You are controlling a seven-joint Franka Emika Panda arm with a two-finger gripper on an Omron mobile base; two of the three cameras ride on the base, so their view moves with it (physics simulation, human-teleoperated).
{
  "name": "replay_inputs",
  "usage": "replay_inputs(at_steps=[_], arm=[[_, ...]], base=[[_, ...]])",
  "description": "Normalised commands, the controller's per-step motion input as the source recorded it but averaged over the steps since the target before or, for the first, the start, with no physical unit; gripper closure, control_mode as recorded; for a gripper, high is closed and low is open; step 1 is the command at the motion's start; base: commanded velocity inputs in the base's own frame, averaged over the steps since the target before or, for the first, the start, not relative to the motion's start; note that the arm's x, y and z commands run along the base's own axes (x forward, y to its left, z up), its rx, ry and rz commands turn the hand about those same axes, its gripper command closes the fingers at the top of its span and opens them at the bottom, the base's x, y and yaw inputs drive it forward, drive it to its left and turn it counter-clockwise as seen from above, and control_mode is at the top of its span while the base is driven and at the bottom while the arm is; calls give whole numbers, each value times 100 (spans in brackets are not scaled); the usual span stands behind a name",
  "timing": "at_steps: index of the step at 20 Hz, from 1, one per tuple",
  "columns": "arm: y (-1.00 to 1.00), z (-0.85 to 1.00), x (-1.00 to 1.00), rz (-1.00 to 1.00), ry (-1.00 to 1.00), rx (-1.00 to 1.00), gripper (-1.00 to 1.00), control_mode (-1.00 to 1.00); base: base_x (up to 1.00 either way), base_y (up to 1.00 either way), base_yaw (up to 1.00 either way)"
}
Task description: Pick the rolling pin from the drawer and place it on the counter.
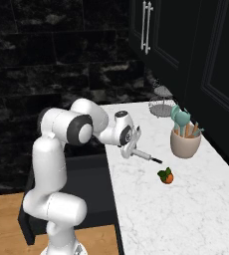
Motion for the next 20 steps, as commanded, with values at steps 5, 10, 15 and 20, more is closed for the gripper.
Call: replay_inputs(at_steps=[5, 10, 15, 20], arm=[[1, 23, 3, 1, -2, -1, -100, -100], [45, 59, -34, 4, -12, -8, -100, -100], [86, 40, -48, 0, 0, -14, -100, -100], [79, 76, -92, 0, 9, -20, -100, -100]], base=[[0, 0, 0], [0, 0, 0], [0, 0, 0], [0, 0, 0]])
